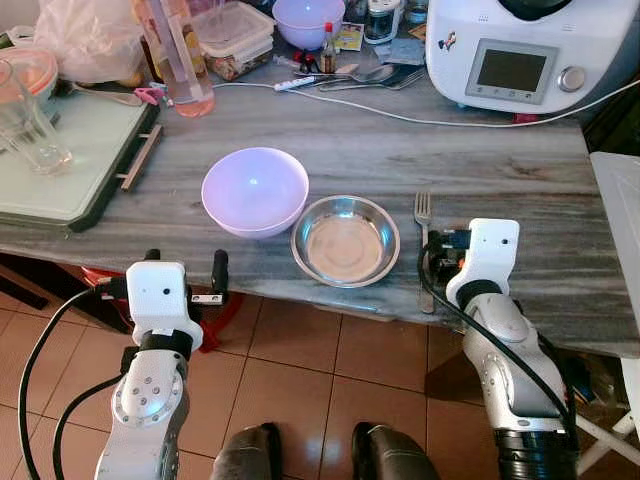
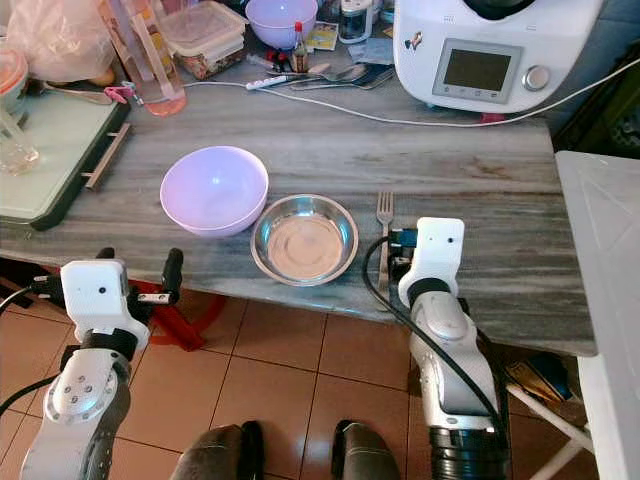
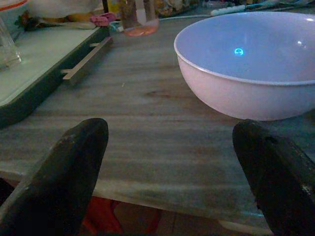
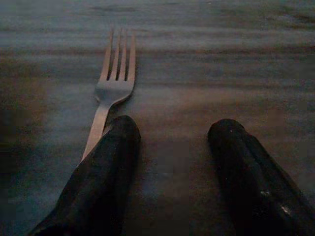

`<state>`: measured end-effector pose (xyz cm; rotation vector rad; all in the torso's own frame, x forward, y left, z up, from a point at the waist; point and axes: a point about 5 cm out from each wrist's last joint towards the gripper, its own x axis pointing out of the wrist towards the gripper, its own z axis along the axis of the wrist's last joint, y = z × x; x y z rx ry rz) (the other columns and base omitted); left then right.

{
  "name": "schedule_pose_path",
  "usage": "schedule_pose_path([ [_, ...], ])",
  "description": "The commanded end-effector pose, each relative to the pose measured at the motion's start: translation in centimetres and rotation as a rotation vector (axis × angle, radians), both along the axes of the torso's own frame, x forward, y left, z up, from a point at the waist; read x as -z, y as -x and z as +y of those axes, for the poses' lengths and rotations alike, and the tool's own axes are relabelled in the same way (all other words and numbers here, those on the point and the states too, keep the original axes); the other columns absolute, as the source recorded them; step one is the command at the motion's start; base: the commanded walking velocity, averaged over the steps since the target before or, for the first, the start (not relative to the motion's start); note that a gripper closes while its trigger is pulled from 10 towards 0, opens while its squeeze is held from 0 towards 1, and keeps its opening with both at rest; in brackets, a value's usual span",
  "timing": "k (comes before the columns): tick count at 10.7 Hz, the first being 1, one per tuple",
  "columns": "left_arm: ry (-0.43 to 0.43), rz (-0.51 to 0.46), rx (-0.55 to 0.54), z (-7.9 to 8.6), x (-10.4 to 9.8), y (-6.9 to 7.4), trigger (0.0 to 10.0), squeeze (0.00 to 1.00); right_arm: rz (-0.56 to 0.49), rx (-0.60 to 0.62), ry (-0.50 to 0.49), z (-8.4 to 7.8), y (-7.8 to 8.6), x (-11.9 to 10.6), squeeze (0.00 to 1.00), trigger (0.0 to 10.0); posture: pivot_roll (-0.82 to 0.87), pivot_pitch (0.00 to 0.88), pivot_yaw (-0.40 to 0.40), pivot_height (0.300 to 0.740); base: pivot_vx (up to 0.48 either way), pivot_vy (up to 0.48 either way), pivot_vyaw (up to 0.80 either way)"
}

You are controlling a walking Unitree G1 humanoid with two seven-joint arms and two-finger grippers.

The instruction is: Setting the table

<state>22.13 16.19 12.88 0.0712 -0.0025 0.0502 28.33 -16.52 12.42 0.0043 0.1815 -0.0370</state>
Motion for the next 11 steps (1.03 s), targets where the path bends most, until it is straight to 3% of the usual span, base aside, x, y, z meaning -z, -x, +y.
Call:
schedule_pose_path([
  [1, -0.008, 0.013, 0.003, -0.1, 0.2, 0.1, 10.0, 0.00, 0.023, -0.011, 0.008, 0.3, 0.4, 0.5, 0.00, 10.0, 0.08, 0.164, 0.037, 0.740, 0.000, 0.000, 0.00],
  [5, 0.003, -0.001, 0.026, -0.2, 0.0, -0.4, 10.0, 0.00, -0.060, 0.089, 0.092, -2.1, 2.5, -0.7, 0.00, 10.0, 0.07, 0.133, 0.038, 0.740, 0.000, 0.000, 0.00],
  [8, 0.001, -0.039, 0.038, -0.3, -0.7, -1.5, 10.0, 0.00, -0.273, 0.054, 0.141, -1.1, 0.3, -4.6, 0.00, 10.0, 0.07, 0.105, 0.047, 0.740, -0.089, 0.000, 0.00],
  [10, 0.003, -0.039, 0.032, -0.2, -0.6, -1.5, 10.0, 0.00, -0.297, 0.014, 0.120, -0.2, -0.4, -4.9, 0.00, 10.0, 0.07, 0.089, 0.031, 0.740, -0.304, 0.000, 0.00],
  [11, 0.013, -0.033, 0.013, -0.1, -0.4, -1.2, 10.0, 0.00, -0.297, 0.008, 0.161, -0.2, -0.5, -4.7, 0.00, 10.0, 0.07, 0.070, 0.026, 0.740, -0.300, 0.000, 0.00],
])
